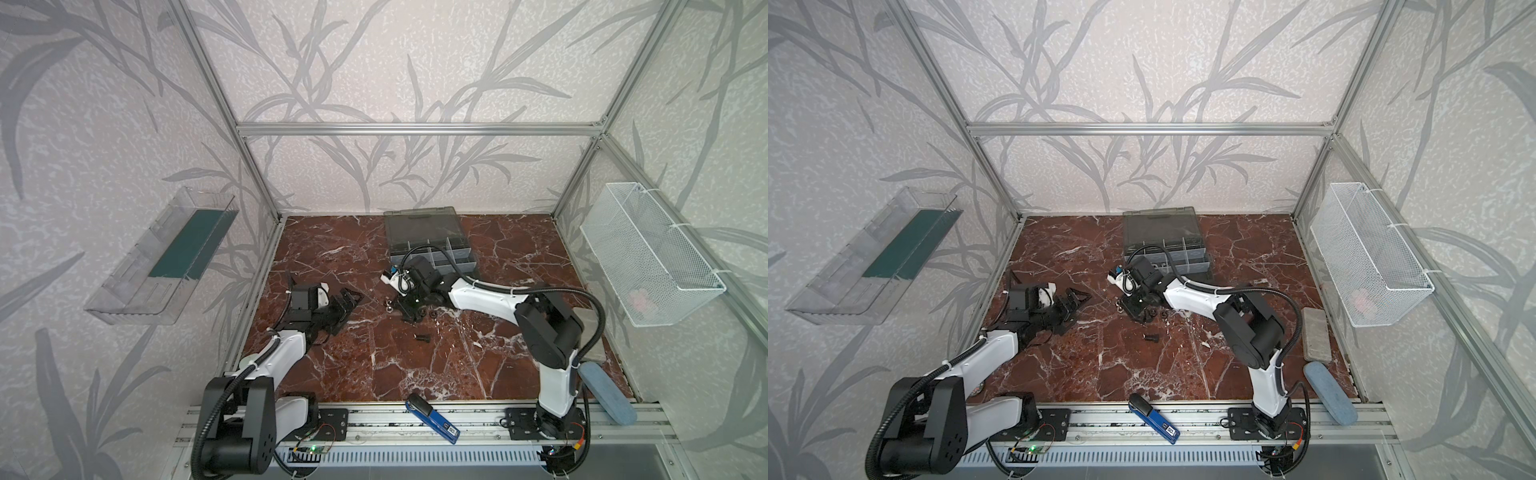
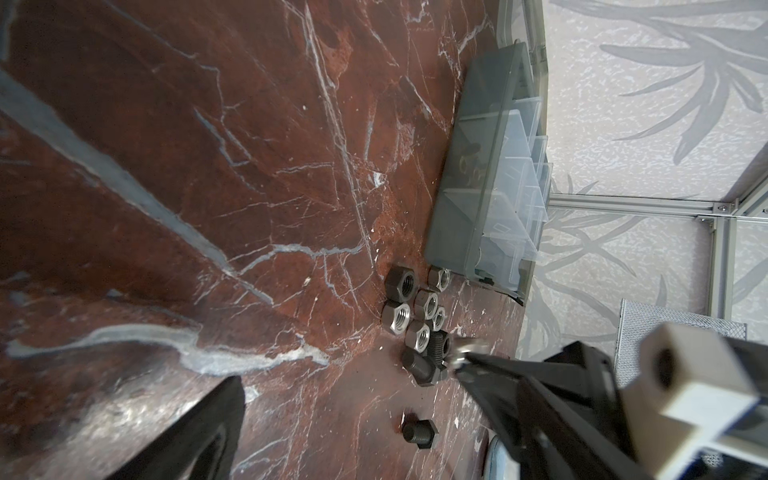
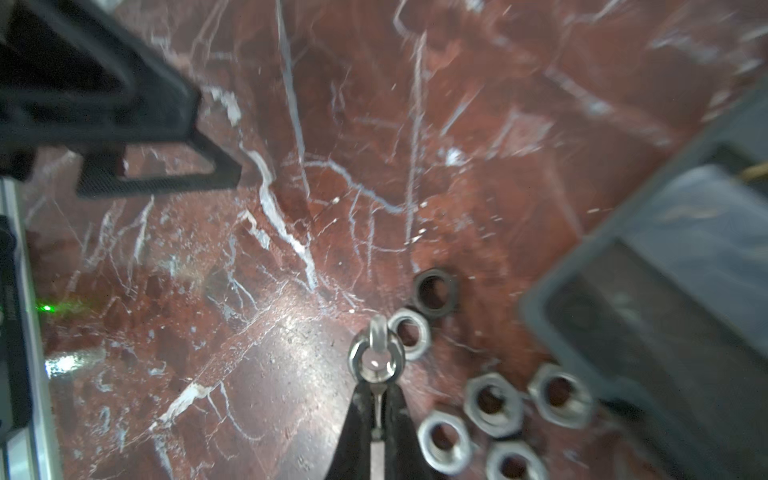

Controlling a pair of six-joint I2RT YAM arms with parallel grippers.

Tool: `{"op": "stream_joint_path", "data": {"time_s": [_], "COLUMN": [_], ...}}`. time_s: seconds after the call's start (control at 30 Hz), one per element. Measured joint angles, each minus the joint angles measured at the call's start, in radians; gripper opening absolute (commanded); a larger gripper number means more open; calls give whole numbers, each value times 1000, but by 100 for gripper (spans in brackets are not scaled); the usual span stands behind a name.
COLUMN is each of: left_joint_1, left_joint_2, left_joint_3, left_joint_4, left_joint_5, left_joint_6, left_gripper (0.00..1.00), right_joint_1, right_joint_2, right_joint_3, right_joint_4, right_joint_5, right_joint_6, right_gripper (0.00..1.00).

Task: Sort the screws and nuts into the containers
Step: 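Lift the silver wing nut and carry it to the organizer box, then lower the wing nut into the wing-nut compartment and open the right gripper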

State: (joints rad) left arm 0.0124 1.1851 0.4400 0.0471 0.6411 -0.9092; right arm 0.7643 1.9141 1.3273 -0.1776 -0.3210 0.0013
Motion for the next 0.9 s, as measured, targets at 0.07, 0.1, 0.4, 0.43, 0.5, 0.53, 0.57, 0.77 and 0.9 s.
{"op": "stream_joint_path", "data": {"time_s": [0.07,0.1,0.4,0.43,0.5,0.53,0.57,0.77,0.9], "left_joint_1": [0,0,-50,-59,-74,-82,-89,-105,-105], "left_joint_2": [10,16,39,44,56,63,69,80,80], "left_joint_3": [0,1,50,58,69,73,76,77,77], "left_joint_4": [2,2,-18,-17,-17,-18,-18,-25,-26], "left_joint_5": [6,9,-3,-8,-13,-16,-18,-27,-34], "left_joint_6": [0,0,8,9,11,11,11,11,11], "left_gripper": [100,100,99,99,100,99,100,100,99], "right_joint_1": [-55,-90,-257,-255,-250,-249,-248,-244,-244], "right_joint_2": [-48,-67,-9,10,48,65,78,137,169], "right_joint_3": [0,5,99,116,153,168,181,241,268], "right_joint_4": [13,15,-24,-37,-53,-61,-70,-113,-131], "right_joint_5": [3,7,119,130,153,166,177,222,246], "right_joint_6": [5,7,-11,-16,-22,-25,-26,-36,-40], "right_gripper": [0,0,0,0,0,0,0,0,0]}}
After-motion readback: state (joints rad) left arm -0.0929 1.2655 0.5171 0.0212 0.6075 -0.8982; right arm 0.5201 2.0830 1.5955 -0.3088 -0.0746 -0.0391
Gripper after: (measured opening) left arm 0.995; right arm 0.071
